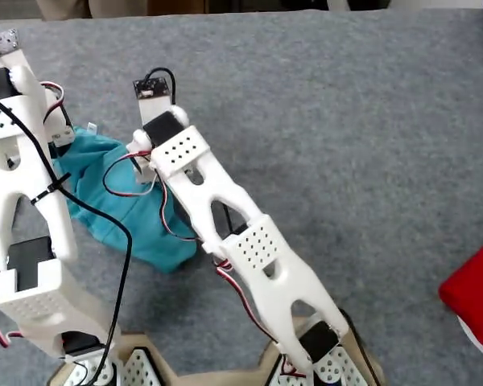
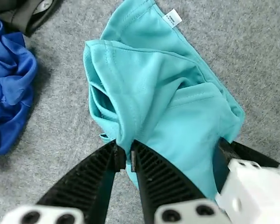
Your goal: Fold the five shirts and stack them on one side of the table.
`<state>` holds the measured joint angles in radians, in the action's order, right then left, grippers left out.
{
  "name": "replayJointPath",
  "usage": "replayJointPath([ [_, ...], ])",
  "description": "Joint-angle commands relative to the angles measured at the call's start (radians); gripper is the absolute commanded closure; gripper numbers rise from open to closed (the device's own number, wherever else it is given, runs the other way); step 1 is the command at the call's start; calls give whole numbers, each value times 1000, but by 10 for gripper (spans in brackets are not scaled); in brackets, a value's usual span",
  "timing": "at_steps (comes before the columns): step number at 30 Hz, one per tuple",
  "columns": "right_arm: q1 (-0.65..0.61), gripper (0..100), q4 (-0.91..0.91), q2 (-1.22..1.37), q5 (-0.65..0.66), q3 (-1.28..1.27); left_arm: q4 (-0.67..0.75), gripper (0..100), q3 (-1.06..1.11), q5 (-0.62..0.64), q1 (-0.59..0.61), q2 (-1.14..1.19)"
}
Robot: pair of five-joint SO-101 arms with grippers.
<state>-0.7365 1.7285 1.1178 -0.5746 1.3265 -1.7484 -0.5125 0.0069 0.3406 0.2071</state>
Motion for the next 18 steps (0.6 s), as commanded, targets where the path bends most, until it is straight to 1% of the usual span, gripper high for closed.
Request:
replayJointPath([
  [1, 73, 993, 58, -13, 9, 225, -9, 981, -2, -8, 3, -58],
  [4, 160, 993, 58, -36, 12, 351, -9, 981, -2, -2, 8, -58],
  [11, 374, 993, 54, -222, 14, 318, -9, 981, -2, -5, 0, -58],
  [15, 484, 993, 54, -278, 15, 311, -9, 981, -2, -3, -2, -50],
  [18, 547, 993, 54, -280, 64, 309, -9, 981, -2, -6, -2, -50],
])
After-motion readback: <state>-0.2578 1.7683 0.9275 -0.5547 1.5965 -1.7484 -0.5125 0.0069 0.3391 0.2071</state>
